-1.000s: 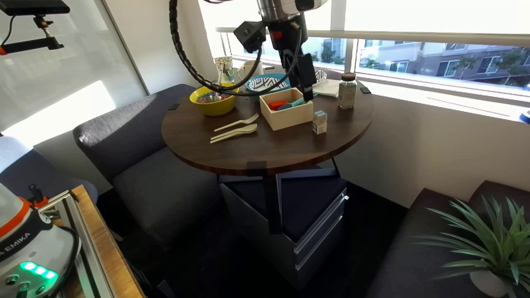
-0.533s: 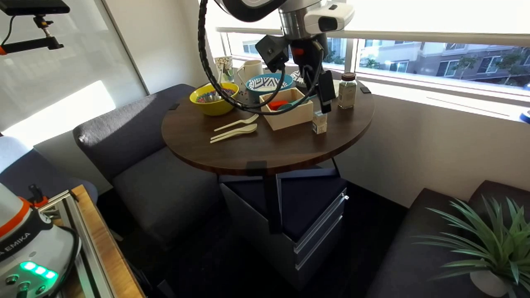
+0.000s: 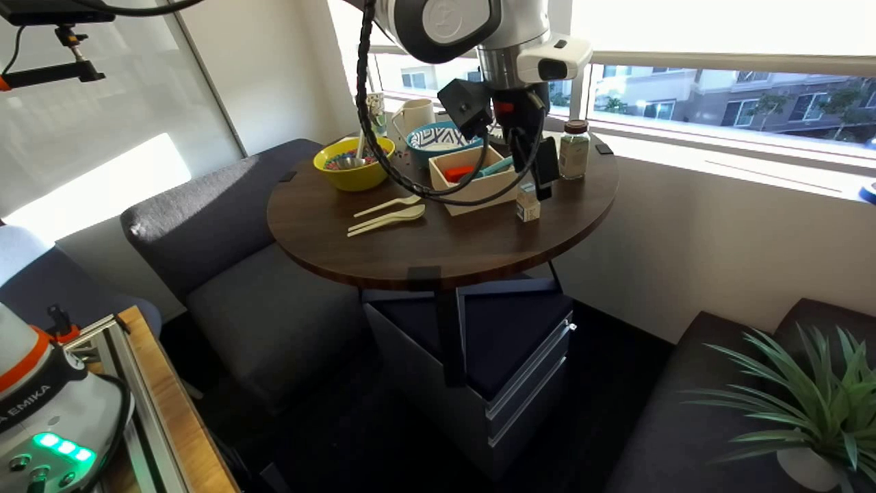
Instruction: Pick up the block with i on it and put it on the table
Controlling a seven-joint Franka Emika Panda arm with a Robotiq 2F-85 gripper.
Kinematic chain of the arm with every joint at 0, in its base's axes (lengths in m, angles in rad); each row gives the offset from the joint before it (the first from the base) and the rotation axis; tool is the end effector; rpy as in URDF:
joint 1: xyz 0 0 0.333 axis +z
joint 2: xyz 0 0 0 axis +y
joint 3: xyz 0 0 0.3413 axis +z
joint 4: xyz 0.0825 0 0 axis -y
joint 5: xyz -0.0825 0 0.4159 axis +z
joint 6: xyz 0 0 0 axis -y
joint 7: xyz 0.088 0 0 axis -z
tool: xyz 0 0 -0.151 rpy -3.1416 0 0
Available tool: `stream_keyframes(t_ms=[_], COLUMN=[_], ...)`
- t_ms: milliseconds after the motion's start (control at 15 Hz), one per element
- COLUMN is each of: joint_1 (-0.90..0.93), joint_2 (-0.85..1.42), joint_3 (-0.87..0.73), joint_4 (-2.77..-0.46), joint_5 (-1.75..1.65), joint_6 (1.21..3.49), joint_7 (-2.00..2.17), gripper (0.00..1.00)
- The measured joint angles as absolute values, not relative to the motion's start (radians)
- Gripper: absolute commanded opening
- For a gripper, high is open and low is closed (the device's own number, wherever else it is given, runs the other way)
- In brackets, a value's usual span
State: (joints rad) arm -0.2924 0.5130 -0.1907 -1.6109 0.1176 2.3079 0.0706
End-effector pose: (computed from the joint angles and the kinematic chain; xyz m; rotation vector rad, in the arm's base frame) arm 0.6754 -0.3288 0.3149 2.9573 -0.9007 0.2964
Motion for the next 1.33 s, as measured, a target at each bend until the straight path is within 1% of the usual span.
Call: stream_keyframes(t_ms=[67, 133, 200, 267, 333, 467, 533, 600, 667, 733, 800, 867, 933, 1000, 1067, 1333], joint_1=[-0.292, -0.292, -0.292, -0.292, -0.292, -0.292, -0.292, -0.292, -0.292, -0.292, -0.292, -0.292, -0.292, -0.292, -0.291, -0.279], joint_2=[0.522, 0.53, 0.536, 0.543, 0.548, 0.556, 0.559, 0.562, 0.565, 0.569, 0.572, 0.573, 0.574, 0.574, 0.574, 0.566], joint_3=[-0.188, -0.186, -0.184, -0.183, -0.181, -0.178, -0.177, -0.176, -0.175, -0.175, -0.174, -0.173, -0.173, -0.172, -0.171, -0.172], joint_4=[-1.602, -1.595, -1.59, -1.582, -1.575, -1.564, -1.56, -1.555, -1.55, -1.546, -1.543, -1.542, -1.542, -1.542, -1.542, -1.542], joint_5=[0.118, 0.118, 0.118, 0.118, 0.118, 0.118, 0.118, 0.118, 0.118, 0.118, 0.118, 0.118, 0.118, 0.118, 0.118, 0.114], joint_6=[2.306, 2.303, 2.299, 2.292, 2.286, 2.272, 2.268, 2.266, 2.266, 2.266, 2.266, 2.266, 2.266, 2.265, 2.263, 2.256], joint_7=[0.071, 0.071, 0.071, 0.071, 0.071, 0.071, 0.071, 0.071, 0.071, 0.071, 0.071, 0.071, 0.071, 0.071, 0.071, 0.089], gripper=[1.0, 0.91, 0.87, 0.81, 0.79, 0.59, 0.55, 0.59, 0.54, 0.54, 0.48, 0.28, 0.23, 0.14, 0.08, 0.08])
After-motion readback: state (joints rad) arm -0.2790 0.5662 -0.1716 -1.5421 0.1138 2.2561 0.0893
